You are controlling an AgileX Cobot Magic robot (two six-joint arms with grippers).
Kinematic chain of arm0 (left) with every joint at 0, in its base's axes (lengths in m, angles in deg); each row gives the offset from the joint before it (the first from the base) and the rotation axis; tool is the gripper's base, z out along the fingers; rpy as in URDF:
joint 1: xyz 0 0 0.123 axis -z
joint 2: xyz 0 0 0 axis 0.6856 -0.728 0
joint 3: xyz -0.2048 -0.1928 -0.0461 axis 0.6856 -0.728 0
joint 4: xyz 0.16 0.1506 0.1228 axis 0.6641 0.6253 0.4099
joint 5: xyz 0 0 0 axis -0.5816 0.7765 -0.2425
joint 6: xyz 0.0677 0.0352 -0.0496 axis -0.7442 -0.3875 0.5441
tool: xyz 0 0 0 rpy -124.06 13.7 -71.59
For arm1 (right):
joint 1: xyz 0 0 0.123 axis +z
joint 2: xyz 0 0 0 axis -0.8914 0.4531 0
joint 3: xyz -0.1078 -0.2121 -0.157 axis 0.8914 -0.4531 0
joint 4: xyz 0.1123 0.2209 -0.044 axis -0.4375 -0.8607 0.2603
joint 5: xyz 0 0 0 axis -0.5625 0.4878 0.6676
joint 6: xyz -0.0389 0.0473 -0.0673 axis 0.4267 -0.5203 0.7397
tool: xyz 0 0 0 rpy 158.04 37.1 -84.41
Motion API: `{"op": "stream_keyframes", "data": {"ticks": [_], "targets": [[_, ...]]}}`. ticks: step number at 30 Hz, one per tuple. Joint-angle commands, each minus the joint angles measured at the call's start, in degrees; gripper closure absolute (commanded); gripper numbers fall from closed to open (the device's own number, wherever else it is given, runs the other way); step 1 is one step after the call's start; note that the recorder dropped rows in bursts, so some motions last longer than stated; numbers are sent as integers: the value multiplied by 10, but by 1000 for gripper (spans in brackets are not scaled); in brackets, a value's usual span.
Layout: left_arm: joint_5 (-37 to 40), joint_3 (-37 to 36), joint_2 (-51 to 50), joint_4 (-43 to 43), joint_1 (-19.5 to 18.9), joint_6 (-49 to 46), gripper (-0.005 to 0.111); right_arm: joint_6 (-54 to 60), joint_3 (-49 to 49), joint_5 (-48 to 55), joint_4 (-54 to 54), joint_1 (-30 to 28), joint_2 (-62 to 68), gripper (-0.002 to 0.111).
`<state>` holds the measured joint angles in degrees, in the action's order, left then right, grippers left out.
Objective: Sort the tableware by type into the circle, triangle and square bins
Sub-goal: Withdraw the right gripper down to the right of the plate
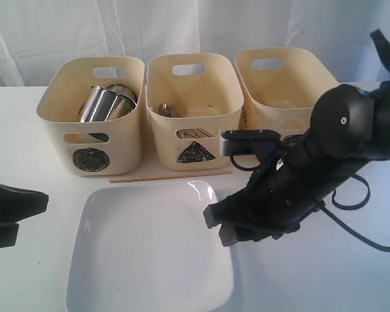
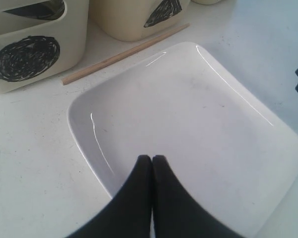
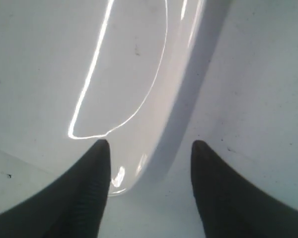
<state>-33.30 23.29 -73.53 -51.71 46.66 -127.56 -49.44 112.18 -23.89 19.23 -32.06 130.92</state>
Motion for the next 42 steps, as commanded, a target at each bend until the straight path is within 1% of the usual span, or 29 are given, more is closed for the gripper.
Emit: {"op": "stream_keyframes", "data": {"ticks": [1, 5, 10, 18, 21, 24, 27, 38, 42], "targets": [[11, -2, 4, -5, -1, 3, 107, 10, -37, -36, -32, -12, -4, 57], [12, -2, 4, -5, -1, 3, 107, 22, -61, -44, -68, -25, -4, 58], [12, -2, 4, -5, -1, 3, 107, 36, -81, -59, -117, -30, -4, 63], [12, -2, 4, -5, -1, 3, 107, 33, -82, -54, -135, -30, 4, 63], [12, -2, 4, -5, -1, 3, 107, 34, -82, -51, -149, -30, 25, 61], [11, -2, 4, -5, -1, 3, 107, 61, -82, -43, -183, -30, 51, 61], [8, -2, 4, -5, -1, 2, 107, 97, -82, -51, -227, -30, 52, 61], [6, -2, 4, -5, -1, 2, 107, 108, -82, -90, -241, -30, 112, 61], [6, -2, 4, -5, -1, 2, 107, 141, -82, -93, -281, -30, 122, 61]]}}
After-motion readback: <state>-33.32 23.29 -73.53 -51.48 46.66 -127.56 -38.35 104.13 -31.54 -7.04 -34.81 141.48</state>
